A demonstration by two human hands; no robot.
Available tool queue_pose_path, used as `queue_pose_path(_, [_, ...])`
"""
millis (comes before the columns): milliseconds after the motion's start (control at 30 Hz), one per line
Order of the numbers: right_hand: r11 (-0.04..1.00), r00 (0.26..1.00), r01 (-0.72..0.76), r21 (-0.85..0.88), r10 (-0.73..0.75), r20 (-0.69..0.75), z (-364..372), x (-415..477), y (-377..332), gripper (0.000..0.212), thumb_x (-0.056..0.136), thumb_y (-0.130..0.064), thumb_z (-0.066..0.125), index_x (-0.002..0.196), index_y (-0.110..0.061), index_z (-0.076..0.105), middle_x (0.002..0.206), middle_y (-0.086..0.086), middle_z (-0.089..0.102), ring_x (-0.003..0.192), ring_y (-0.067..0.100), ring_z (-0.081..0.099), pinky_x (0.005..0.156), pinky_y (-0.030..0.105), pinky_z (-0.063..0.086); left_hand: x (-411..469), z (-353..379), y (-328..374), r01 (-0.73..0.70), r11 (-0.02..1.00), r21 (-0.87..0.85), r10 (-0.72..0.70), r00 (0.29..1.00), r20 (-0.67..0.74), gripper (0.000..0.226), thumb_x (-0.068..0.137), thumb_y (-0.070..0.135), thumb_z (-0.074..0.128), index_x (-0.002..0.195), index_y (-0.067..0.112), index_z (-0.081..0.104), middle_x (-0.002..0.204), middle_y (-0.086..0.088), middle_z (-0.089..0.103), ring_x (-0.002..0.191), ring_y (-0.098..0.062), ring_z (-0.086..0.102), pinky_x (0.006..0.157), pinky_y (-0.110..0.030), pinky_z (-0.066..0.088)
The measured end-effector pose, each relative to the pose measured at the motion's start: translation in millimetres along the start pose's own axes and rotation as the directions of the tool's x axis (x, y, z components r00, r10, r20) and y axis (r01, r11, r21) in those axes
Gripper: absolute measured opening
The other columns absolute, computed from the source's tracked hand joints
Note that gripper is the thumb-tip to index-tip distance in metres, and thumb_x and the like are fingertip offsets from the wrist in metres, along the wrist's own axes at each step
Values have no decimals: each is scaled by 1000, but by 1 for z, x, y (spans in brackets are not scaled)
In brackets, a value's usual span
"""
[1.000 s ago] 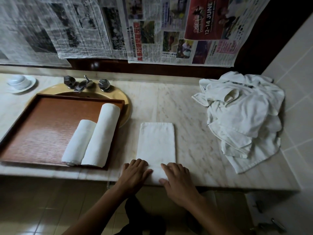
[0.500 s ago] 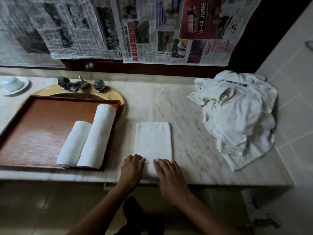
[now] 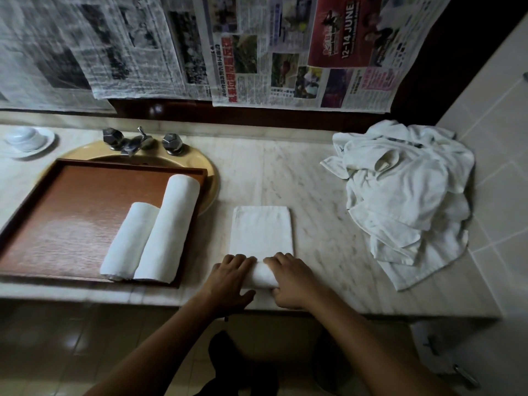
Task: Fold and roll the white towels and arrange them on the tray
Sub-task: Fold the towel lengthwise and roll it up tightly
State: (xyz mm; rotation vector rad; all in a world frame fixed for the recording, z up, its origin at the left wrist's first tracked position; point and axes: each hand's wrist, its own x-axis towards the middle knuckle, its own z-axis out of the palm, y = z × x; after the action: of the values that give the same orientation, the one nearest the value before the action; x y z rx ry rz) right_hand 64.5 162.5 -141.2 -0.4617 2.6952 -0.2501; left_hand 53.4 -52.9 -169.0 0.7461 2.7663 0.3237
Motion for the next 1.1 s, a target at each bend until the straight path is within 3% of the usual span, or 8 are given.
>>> queue_pose_path(133, [997, 998, -15, 70, 11, 60, -6, -1, 1, 62, 80, -31, 66, 137, -21, 43, 130, 4, 51, 118, 28, 50, 94, 43, 47, -2, -7, 5, 9, 999, -35, -8, 999, 38, 73, 85, 69, 47, 146, 31, 38, 132, 6, 51, 115, -19, 46, 97, -43, 43])
queue_pose_path(267, [980, 992, -63, 187, 42, 115, -10, -20, 0, 60, 88, -44, 67, 137, -21, 41, 134, 4, 49, 118, 27, 51, 94, 38, 44, -13, -6, 14, 48, 992, -113, -42, 997, 62, 62, 92, 67, 21, 137, 29, 39, 127, 7, 51, 107, -15, 44, 96, -41, 38])
queue_pose_path(433, [952, 996, -70, 299, 53, 66, 1, -31, 3, 52, 96, -47, 57, 142, -25, 43, 142, -2, 45, 128, 20, 46, 106, 37, 41, -14, -8, 18, 80, 987, -136, -67, 993, 99, 62, 90, 66, 8, 126, 31, 44, 119, 9, 51, 107, -17, 46, 94, -43, 38])
queue_pose_path(700, [997, 885, -21, 69, 51, -462, 39, -54, -36, 51, 82, -14, 51, 133, -12, 58, 132, 7, 54, 118, 31, 55, 105, 44, 47, 4, -11, 6, 163, 954, -250, -137, 984, 116, 76, 84, 78, 17, 130, 32, 56, 125, 7, 52, 115, -17, 51, 93, -42, 43])
queue_pose_path(800, [997, 918, -79, 16, 79, -388, 52, -57, -44, 72, 80, -16, 36, 151, -7, 43, 154, 15, 42, 143, 38, 39, 122, 53, 24, 10, -5, -2, 194, 911, -363, -158, 979, 127, 51, 101, 65, 34, 128, 29, 60, 120, 7, 57, 113, -22, 54, 90, -45, 51])
queue_pose_path(900, [997, 943, -79, -25, 67, -327, 54, -54, -39, 80, 81, -15, 42, 159, -7, 28, 164, 16, 29, 152, 39, 24, 123, 53, 11, 9, -2, 0, 260, 787, -560, -228, 965, 128, 56, 102, 69, 31, 125, 27, 60, 119, 3, 58, 110, -19, 57, 89, -33, 48])
queue_pose_path(1000, [996, 951, -82, -28, 70, -301, 50, -43, -32, 91, 77, -14, 65, 159, -9, 28, 163, 16, 32, 151, 38, 29, 123, 52, 13, 7, -4, 5, 293, 711, -639, -384, 923, -4, 51, 93, 62, 59, 129, 25, 60, 125, 4, 49, 109, -10, 54, 89, -27, 44])
queue_pose_path(1100, [997, 956, -70, -39, 56, -286, 45, -31, -23, 92, 73, -17, 72, 156, -11, 34, 157, 12, 41, 145, 36, 40, 124, 51, 24, 0, -6, 5, 269, 695, -666, -388, 921, -32, 61, 90, 66, 51, 134, 24, 58, 134, 0, 47, 117, -15, 53, 89, -28, 43])
